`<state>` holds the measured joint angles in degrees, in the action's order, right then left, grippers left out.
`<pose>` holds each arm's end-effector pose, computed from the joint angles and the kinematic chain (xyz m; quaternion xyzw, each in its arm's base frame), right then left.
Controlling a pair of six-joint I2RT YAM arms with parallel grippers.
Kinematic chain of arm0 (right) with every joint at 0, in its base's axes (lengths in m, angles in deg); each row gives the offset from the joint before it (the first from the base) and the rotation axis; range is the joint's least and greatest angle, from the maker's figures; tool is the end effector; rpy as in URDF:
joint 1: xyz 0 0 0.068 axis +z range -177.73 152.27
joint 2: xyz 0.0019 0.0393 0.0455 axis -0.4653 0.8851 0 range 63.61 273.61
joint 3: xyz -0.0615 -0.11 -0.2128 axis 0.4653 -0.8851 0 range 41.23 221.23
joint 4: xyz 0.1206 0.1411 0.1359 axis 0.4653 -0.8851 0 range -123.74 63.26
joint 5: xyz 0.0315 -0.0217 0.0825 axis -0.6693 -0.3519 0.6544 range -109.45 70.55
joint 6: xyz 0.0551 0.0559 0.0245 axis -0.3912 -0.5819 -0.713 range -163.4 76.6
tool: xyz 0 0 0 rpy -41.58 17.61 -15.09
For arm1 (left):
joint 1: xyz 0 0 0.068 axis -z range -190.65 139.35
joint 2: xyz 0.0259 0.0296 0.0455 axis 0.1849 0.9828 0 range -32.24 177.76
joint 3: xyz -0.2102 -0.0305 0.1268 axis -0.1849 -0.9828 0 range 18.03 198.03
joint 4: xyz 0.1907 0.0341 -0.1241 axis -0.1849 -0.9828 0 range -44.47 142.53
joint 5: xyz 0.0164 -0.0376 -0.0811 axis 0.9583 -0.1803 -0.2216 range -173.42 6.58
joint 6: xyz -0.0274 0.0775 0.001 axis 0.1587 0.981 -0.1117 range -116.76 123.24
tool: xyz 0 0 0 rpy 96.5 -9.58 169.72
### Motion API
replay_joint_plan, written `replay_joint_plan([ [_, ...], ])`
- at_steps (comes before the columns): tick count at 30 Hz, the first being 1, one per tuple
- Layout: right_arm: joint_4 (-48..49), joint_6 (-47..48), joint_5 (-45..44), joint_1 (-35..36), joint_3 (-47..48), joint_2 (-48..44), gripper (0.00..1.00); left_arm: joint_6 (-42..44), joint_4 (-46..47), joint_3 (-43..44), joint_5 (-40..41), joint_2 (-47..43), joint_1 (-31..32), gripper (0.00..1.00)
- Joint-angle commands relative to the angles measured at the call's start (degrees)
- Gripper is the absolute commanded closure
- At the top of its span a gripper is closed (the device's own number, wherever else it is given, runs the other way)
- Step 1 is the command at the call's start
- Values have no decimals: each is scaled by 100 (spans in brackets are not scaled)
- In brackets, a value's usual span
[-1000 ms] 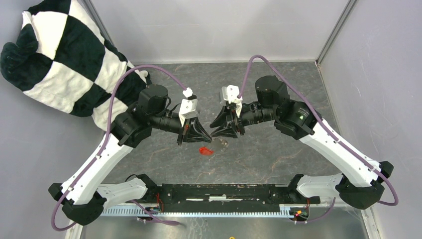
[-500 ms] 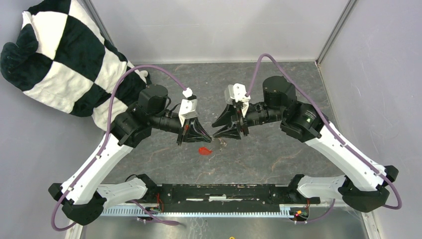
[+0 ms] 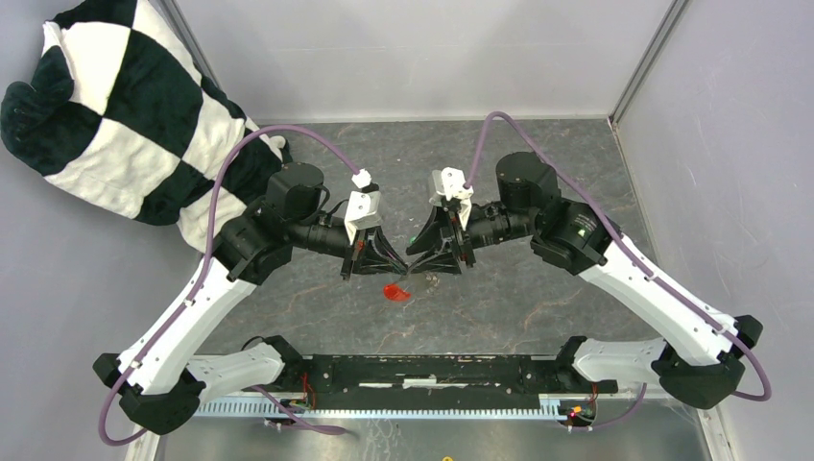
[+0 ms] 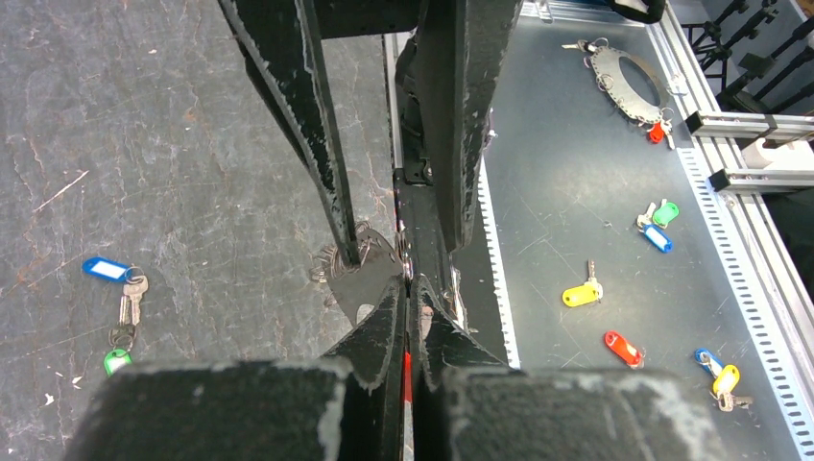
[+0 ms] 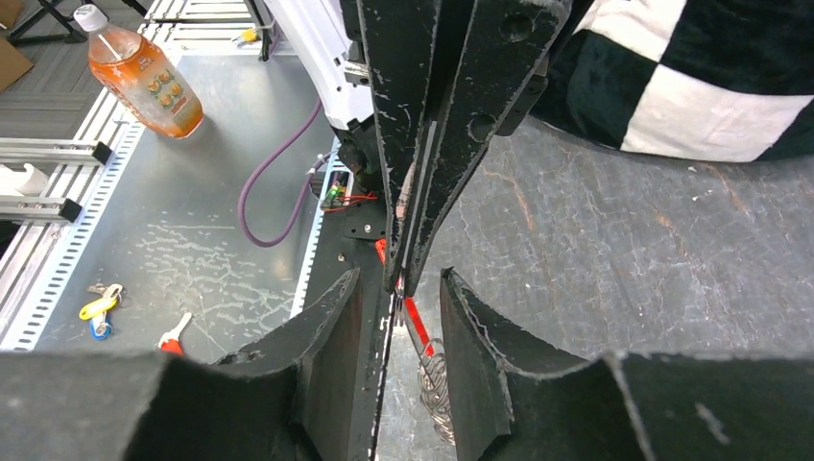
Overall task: Put the keys on the keyring
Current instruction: Adjust the keyring.
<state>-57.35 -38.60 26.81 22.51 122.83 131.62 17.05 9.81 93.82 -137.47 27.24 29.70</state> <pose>0.1139 0.2178 0.4057 -0.5488 0.5477 0.5025 0.3825 0.1066 -0.1667 0.3835 0.5578 0.5652 -0.4836 0.3681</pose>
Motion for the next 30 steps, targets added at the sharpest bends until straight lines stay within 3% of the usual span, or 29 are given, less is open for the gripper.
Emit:
replay_joint_plan([
  [1,133,-52,74,-16,0,28,59,163,233,246,-54,1,3,98],
  [13,279,-141,199,-14,-153,138,70,171,246,278,-36,-5,-1,98],
  [19,619,-258,39,-10,-261,21,93,155,236,250,-60,-24,3,98],
  [22,1087,-395,-227,-22,-484,-215,100,130,238,238,-72,-29,1,98],
  [23,1258,-445,-314,-25,-575,-315,100,106,236,244,-77,-21,3,95],
  [27,1900,-688,-494,-82,-973,-657,100,-65,246,312,-85,2,-1,61],
  [30,2304,-830,-538,-112,-1254,-880,100,27,147,372,-5,-24,-1,54],
])
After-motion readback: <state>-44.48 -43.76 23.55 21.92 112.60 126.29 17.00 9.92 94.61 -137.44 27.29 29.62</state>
